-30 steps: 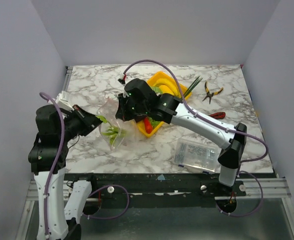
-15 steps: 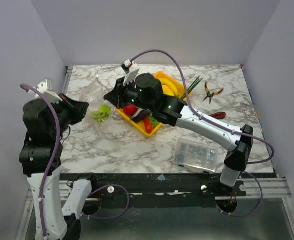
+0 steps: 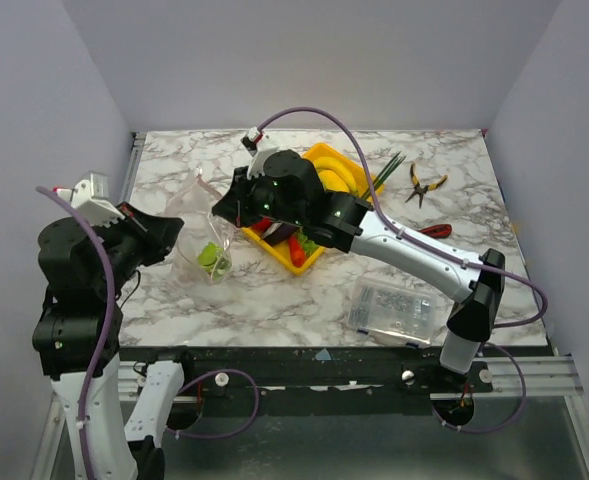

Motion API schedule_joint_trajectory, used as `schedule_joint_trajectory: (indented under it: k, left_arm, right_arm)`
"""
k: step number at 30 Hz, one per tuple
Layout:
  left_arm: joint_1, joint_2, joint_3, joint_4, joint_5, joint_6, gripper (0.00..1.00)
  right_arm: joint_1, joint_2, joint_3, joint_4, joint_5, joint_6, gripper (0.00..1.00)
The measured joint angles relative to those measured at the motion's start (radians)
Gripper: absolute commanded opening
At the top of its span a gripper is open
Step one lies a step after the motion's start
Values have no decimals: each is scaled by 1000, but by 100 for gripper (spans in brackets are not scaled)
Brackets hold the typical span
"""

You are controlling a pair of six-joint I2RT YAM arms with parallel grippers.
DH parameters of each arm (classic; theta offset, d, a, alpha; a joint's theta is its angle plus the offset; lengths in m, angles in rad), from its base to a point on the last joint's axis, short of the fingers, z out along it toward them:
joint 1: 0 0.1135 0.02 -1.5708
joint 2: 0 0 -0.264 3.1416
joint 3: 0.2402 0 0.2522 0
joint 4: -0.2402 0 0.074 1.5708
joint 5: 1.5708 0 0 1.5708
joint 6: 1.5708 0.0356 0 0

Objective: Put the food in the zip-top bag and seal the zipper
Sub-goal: Place the fake vegetable in the zipper food storage bag.

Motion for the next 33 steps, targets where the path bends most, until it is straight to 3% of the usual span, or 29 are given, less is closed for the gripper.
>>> schedule_joint_trajectory:
  k: [7, 15, 21, 28, 33]
  left_arm:
    - [0, 31, 172, -16, -128, 45, 0]
    - [0, 63, 124, -36, -296, 113, 0]
    - [0, 115, -75, 18, -249, 114, 0]
    - [0, 237, -115, 114, -137, 112, 0]
    - [-19, 256, -116, 152, -76, 113, 0]
  right_arm:
    - [0, 15, 107, 25, -21, 21, 1]
    - [0, 53, 5, 160, -69, 102, 5]
    - [0, 106, -13, 125, -40, 101, 8]
    - [-6, 113, -1, 20, 76, 63, 13]
    - [-11, 134, 76, -63, 152, 24, 43]
